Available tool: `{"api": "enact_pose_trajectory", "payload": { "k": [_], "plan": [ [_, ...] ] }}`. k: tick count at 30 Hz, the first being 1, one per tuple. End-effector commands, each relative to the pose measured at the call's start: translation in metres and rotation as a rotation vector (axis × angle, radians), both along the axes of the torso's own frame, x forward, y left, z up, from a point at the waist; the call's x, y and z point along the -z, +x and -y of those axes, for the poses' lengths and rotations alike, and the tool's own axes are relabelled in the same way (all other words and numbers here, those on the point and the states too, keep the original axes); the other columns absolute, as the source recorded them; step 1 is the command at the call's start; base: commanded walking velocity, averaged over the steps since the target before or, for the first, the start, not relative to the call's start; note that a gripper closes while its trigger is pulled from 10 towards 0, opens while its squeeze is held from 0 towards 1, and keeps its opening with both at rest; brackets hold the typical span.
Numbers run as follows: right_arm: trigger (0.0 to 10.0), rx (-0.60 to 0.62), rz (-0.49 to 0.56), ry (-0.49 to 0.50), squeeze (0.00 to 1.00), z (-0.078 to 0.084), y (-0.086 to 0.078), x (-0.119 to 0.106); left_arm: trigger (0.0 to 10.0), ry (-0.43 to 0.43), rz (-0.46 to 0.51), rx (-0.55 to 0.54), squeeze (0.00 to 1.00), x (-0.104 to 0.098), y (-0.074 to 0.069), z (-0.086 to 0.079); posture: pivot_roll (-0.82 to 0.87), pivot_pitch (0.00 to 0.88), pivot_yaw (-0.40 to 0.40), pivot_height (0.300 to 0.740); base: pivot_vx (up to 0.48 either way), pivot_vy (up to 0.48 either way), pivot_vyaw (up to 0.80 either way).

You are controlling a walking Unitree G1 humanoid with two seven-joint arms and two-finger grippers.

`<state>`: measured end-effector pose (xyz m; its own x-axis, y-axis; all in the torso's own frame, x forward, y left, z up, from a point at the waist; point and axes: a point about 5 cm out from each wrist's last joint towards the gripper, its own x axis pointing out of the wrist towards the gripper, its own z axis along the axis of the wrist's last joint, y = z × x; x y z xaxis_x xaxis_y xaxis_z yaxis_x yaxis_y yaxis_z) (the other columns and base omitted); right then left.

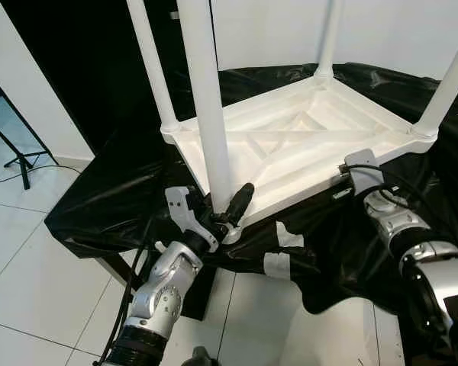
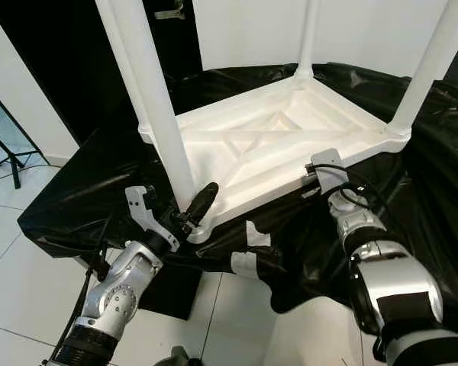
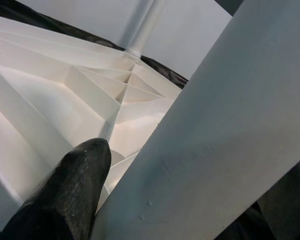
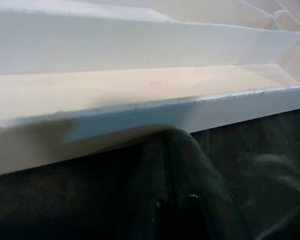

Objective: Building children table

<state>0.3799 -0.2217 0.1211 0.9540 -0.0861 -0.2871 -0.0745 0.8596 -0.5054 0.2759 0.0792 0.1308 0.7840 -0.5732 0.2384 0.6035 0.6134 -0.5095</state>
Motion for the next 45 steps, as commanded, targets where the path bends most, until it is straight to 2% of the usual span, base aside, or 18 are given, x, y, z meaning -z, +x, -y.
{"api": "enact_pose_trajectory", "payload": {
  "k": [1,5,7,9,13,14,17,21,22,31,35,38,39,40,41,43,44,45],
  "plan": [
    [10.0,-0.043,0.073,-0.004,0.0,-0.012,0.009,-0.016,10.0,-0.058,0.174,0.328,0.0,-0.011,-0.019,0.023,0.14,0.0,0.062,0.74,0.0,0.0,0.0],
    [10.0,-0.046,0.072,0.008,0.0,-0.016,0.007,-0.011,10.0,-0.041,0.179,0.34,0.0,-0.011,-0.021,0.023,0.13,0.0,0.064,0.74,0.0,0.0,0.0],
    [10.0,-0.059,0.077,0.034,0.0,-0.019,0.003,-0.004,10.0,-0.039,0.212,0.322,0.0,-0.019,-0.016,0.014,0.13,0.0,0.064,0.74,0.0,0.0,0.0],
    [10.0,-0.056,0.057,0.042,0.0,-0.016,-0.003,0.007,10.0,-0.078,0.244,0.401,0.0,-0.033,-0.02,0.009,0.12,0.0,0.068,0.74,0.0,0.0,0.0],
    [10.0,-0.049,0.038,0.037,0.0,-0.014,-0.007,0.014,10.0,-0.102,0.251,0.471,0.0,-0.038,-0.026,0.008,0.12,0.0,0.068,0.74,0.0,0.0,0.0],
    [10.0,-0.014,0.01,0.019,0.0,-0.004,-0.011,0.02,10.0,-0.155,0.213,0.592,0.0,-0.038,-0.038,0.01,0.11,0.0,0.078,0.74,0.0,0.0,0.0],
    [10.0,0.004,-0.001,0.013,0.0,0.001,-0.012,0.021,10.0,-0.178,0.189,0.646,0.0,-0.036,-0.044,0.011,0.11,0.0,0.078,0.74,0.0,0.0,0.0],
    [10.0,-0.008,0.01,-0.008,0.0,-0.001,-0.007,0.012,10.0,-0.197,0.171,0.662,0.0,-0.033,-0.048,0.015,0.13,0.0,0.076,0.74,0.0,0.0,0.0],
    [10.0,-0.023,0.022,-0.021,0.0,-0.004,-0.001,0.004,10.0,-0.211,0.157,0.662,0.0,-0.033,-0.051,0.016,0.15,0.0,0.067,0.74,0.0,0.0,0.0],
    [10.0,-0.064,0.074,-0.002,0.0,-0.019,0.01,-0.016,10.0,-0.21,0.14,0.648,0.0,-0.035,-0.054,0.009,0.17,0.0,0.055,0.74,0.0,0.0,0.0],
    [10.0,-0.064,0.069,0.026,0.0,-0.019,0.008,-0.01,10.0,-0.223,0.145,0.637,0.0,-0.037,-0.053,0.011,0.17,0.0,0.055,0.74,0.0,0.0,0.0],
    [10.0,-0.03,0.074,0.067,0.0,-0.014,0.002,-0.001,10.0,-0.197,0.15,0.598,0.0,-0.034,-0.05,0.012,0.16,0.0,0.055,0.74,0.0,0.0,0.0],
    [10.0,0.011,0.084,0.08,0.0,-0.007,-0.004,0.006,10.0,-0.157,0.161,0.508,0.0,-0.031,-0.041,0.011,0.15,0.0,0.058,0.74,0.0,0.0,0.0],
    [10.0,0.011,0.084,0.08,0.0,-0.007,-0.004,0.006,10.0,-0.157,0.161,0.508,0.0,-0.031,-0.041,0.011,0.15,0.0,0.058,0.74,0.0,0.0,0.0],
    [10.0,0.061,0.103,0.093,0.0,0.001,-0.011,0.013,10.0,-0.104,0.176,0.411,0.0,-0.028,-0.031,0.01,0.14,0.0,0.062,0.74,0.0,0.0,0.0],
    [10.0,0.061,0.103,0.093,0.0,0.001,-0.011,0.013,10.0,-0.104,0.176,0.411,0.0,-0.028,-0.031,0.01,0.14,0.0,0.062,0.74,0.0,0.0,0.0],
    [10.0,0.123,0.128,0.1,0.0,0.008,-0.02,0.023,10.0,-0.032,0.198,0.311,0.0,-0.026,-0.021,0.01,0.13,0.0,0.066,0.74,0.0,0.0,0.0],
    [10.0,0.192,0.159,0.117,0.0,0.014,-0.032,0.032,10.0,0.01,0.222,0.256,0.0,-0.026,-0.014,0.012,0.11,0.0,0.07,0.74,0.0,0.0,0.0]
  ]
}}
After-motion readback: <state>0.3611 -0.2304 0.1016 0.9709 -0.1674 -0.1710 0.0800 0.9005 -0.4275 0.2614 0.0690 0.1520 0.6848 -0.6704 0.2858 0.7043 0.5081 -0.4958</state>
